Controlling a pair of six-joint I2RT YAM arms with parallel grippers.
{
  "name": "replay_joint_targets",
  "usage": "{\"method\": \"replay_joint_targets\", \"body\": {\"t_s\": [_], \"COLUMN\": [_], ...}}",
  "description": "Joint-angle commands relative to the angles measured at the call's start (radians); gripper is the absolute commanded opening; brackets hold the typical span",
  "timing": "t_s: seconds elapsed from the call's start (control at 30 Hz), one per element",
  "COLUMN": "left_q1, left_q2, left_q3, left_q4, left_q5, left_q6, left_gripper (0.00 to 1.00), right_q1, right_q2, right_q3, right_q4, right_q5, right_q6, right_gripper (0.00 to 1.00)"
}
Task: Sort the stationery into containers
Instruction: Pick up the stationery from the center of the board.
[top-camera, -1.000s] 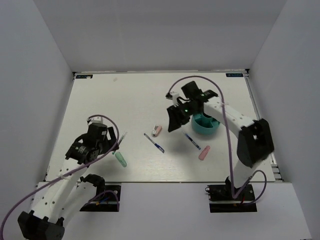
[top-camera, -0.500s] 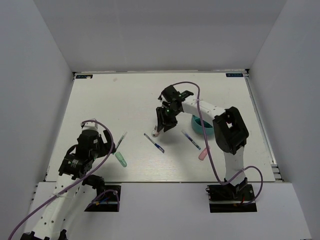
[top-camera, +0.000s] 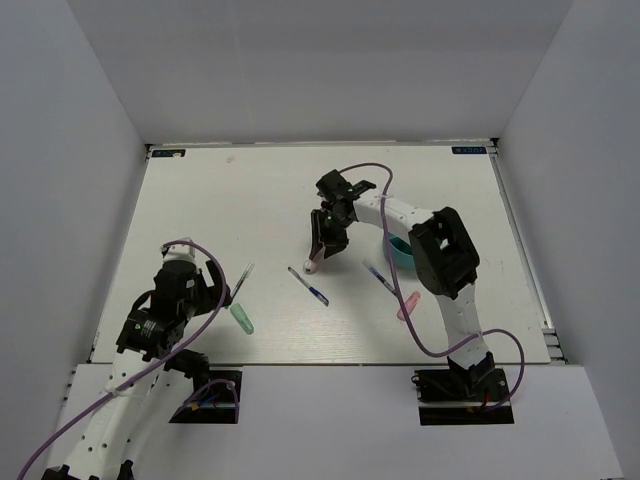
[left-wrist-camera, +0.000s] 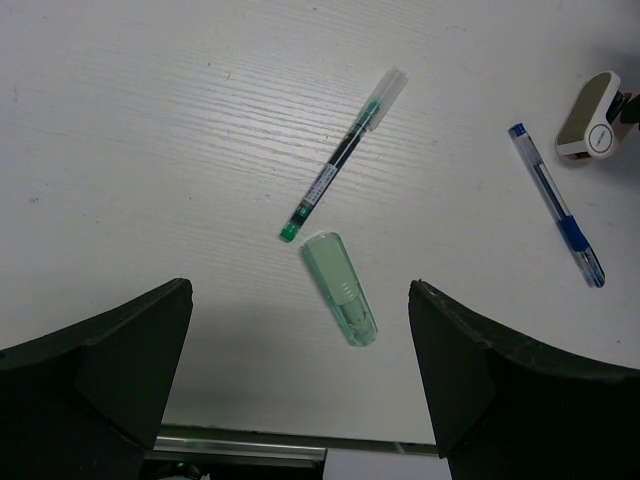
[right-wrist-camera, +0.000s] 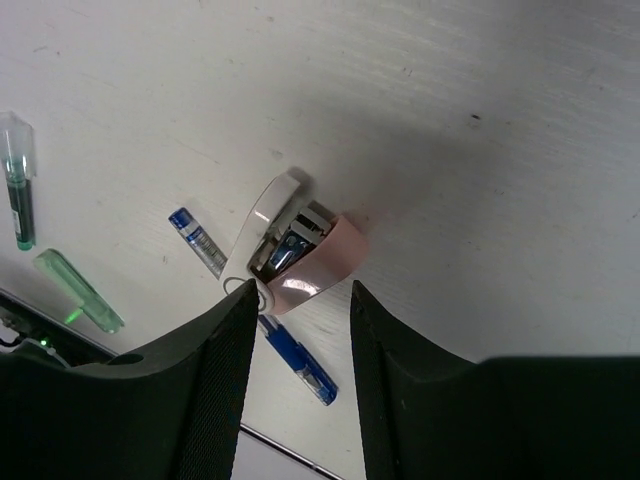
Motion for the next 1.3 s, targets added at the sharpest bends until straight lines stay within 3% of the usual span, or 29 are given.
{"method": "replay_joint_targets", "body": {"t_s": [0.0,0.5,0.73,1.0,1.27], "left_q1": [0.009,0.012,0.012,0.012,0.012], "left_q2": [-0.006,-0.014,-0.019,-0.023,-0.025], "left_q3": [-0.009,-0.009,-0.010,-0.007,-0.010], "left_q4": [0.017,0.014,0.014,0.011,0.010], "left_q5": [0.008,0.001,0.004,-0.002,-0.006], "left_q6": [0.005,0.003,0.003,0.002,0.005], "left_gripper": [1.00,1.00,1.00,1.00,1.00], "right_q1": [0.003,0.013,0.018,0.018,0.016], "right_q2": [-0.020,0.036,0.044,0.037,-0.094], "right_q3": [0.013,0.007,-0.008,-0.011,-0.013], "right_q4": [0.015,0.035,0.042,0.054,0.097], "right_q5": [0.032,0.094,0.109,0.114,0.133], "right_q6": [0.021,0.047,0.053,0.041,-0.120], "right_gripper": [0.45,0.44,0.15,0.04,0.00]}}
